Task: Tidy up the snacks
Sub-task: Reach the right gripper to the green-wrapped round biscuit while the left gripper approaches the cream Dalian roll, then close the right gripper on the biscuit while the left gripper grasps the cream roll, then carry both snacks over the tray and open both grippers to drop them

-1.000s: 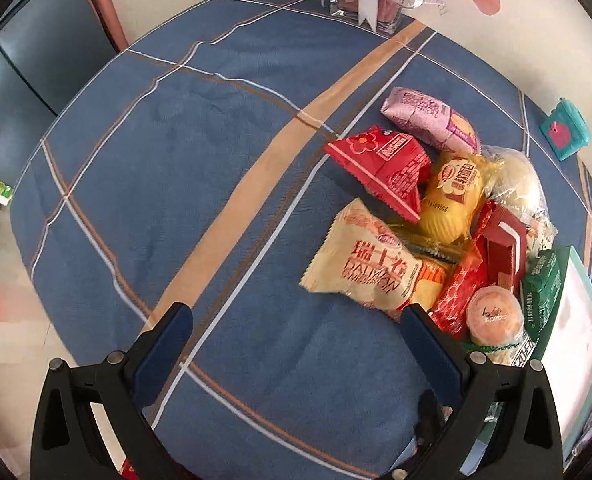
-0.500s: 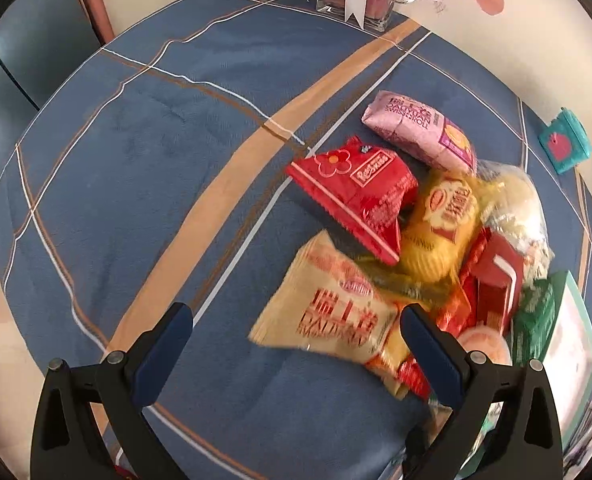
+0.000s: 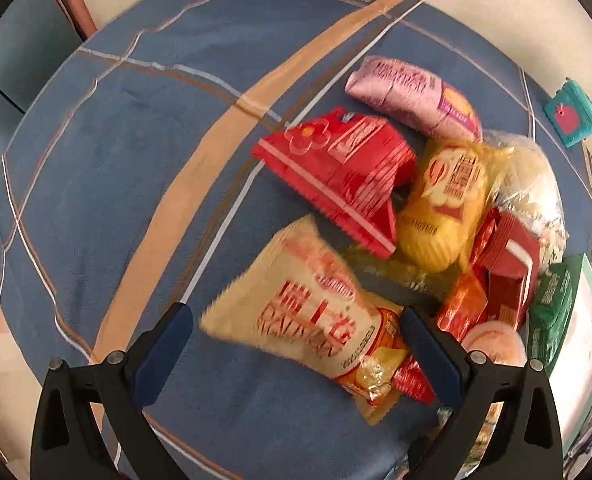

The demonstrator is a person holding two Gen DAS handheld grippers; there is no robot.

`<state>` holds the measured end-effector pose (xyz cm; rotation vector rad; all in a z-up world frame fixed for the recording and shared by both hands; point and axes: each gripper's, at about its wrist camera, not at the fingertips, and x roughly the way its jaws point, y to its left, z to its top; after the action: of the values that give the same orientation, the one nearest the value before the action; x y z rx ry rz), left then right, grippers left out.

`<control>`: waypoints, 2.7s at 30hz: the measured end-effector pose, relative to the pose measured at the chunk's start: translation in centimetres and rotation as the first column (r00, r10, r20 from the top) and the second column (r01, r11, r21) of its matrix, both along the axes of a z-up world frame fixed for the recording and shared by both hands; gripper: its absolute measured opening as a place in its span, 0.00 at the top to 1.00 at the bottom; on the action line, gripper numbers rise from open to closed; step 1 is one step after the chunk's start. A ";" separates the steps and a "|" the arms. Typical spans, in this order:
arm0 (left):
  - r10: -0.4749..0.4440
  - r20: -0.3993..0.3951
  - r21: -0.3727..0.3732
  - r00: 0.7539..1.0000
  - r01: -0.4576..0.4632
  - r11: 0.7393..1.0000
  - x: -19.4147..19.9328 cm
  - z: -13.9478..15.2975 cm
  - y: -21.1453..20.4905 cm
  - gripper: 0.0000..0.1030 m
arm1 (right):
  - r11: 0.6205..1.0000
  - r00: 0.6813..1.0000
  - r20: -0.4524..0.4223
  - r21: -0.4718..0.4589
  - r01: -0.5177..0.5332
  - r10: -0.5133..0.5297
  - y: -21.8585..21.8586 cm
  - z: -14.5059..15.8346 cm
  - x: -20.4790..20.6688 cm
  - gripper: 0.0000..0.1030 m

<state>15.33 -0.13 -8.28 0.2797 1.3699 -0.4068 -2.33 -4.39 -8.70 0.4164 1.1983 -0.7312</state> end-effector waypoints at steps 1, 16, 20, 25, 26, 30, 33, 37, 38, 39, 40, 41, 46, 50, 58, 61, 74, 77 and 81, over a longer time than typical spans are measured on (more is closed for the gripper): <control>0.007 -0.016 0.000 1.000 -0.007 1.000 0.3 -0.1 0.3 0.00 | 1.000 1.000 -0.001 0.001 0.000 0.000 0.0 0.0 -0.1 0.21; 0.035 -0.010 0.037 0.999 -0.035 0.999 0.8 0.3 3.1 0.13 | 1.000 1.000 -0.010 0.026 0.017 -0.017 0.1 0.3 -1.5 0.46; -0.009 -0.018 0.004 1.000 0.009 1.000 0.0 0.9 2.0 0.39 | 0.999 1.000 -0.005 0.030 0.016 -0.016 -0.2 0.8 -1.6 0.48; -0.020 -0.029 -0.023 0.999 0.019 1.000 -1.0 1.4 1.3 0.50 | 0.999 1.000 0.009 0.036 0.014 -0.014 0.0 1.6 -1.7 0.48; -0.015 -0.029 -0.024 0.999 0.015 1.000 -1.1 1.5 1.3 0.51 | 0.999 1.000 0.013 0.036 0.012 -0.012 0.1 1.9 -1.7 0.48; 0.005 -0.005 -0.018 1.000 -0.005 1.000 -1.1 2.2 2.1 0.56 | 1.000 0.999 0.034 0.025 0.000 0.000 0.5 3.1 -1.7 0.48; 0.017 0.014 -0.030 1.000 -0.017 0.999 -0.8 3.8 3.6 0.61 | 1.000 0.999 0.052 0.018 -0.007 0.007 0.8 4.1 -2.0 0.48; 0.037 0.028 -0.055 0.999 -0.036 0.998 -1.2 6.5 4.6 0.63 | 1.000 0.997 0.080 0.012 -0.004 0.004 1.0 5.6 -2.2 0.48; 0.044 0.033 -0.065 0.998 -0.042 0.997 -1.1 7.1 4.8 0.63 | 1.000 0.996 0.092 0.010 -0.002 0.001 1.0 6.1 -2.3 0.48; 0.051 0.041 -0.075 0.998 -0.048 0.996 -1.0 7.8 5.0 0.63 | 1.000 0.995 0.101 0.009 -0.001 0.000 1.0 6.4 -2.5 0.48; 0.056 0.048 -0.085 0.997 -0.052 0.995 -1.1 8.4 5.1 0.63 | 1.000 0.994 0.114 0.008 0.002 -0.003 1.1 6.9 -2.7 0.48; 0.061 0.056 -0.094 0.997 -0.055 0.994 -1.2 9.0 5.4 0.64 | 1.000 0.992 0.123 0.006 0.004 -0.005 1.1 7.3 -2.9 0.48; 0.075 0.111 -0.145 0.991 -0.059 0.988 -2.3 10.8 4.7 0.64 | 1.000 0.987 0.160 -0.007 0.017 -0.015 0.8 8.6 -4.1 0.48; 0.076 0.126 -0.163 0.989 -0.055 0.985 -3.2 9.8 3.7 0.64 | 0.999 0.988 0.148 -0.002 0.043 -0.042 0.0 8.5 -4.8 0.48; 0.002 0.132 -0.175 0.991 0.021 0.984 -6.1 10.5 1.3 0.64 | 0.987 0.973 0.162 0.004 0.163 -0.162 -4.1 9.2 -8.1 0.48; -0.044 0.131 -0.179 0.990 0.067 0.982 -7.7 10.5 -0.4 0.63 | 0.975 0.961 0.164 0.002 0.224 -0.221 -5.9 9.6 -10.0 0.48; -0.244 0.146 -0.179 0.959 0.268 0.947 -15.1 11.0 -5.9 0.63 | 0.885 0.869 0.170 0.058 0.461 -0.464 -13.0 9.4 -17.7 0.48; -0.297 0.143 -0.192 0.944 0.321 0.928 -17.0 11.1 -7.8 0.63 | 0.868 0.851 0.172 0.061 0.494 -0.496 -14.1 9.2 -18.4 0.48; -0.365 0.128 -0.210 0.922 0.385 0.899 -19.1 10.6 -10.4 0.63 | 0.849 0.828 0.199 0.060 0.524 -0.525 -15.3 9.0 -19.2 0.48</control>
<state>-3.74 -10.57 2.35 0.3653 1.1684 -0.8621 -21.51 -19.69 0.35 0.8265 0.8843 -1.1301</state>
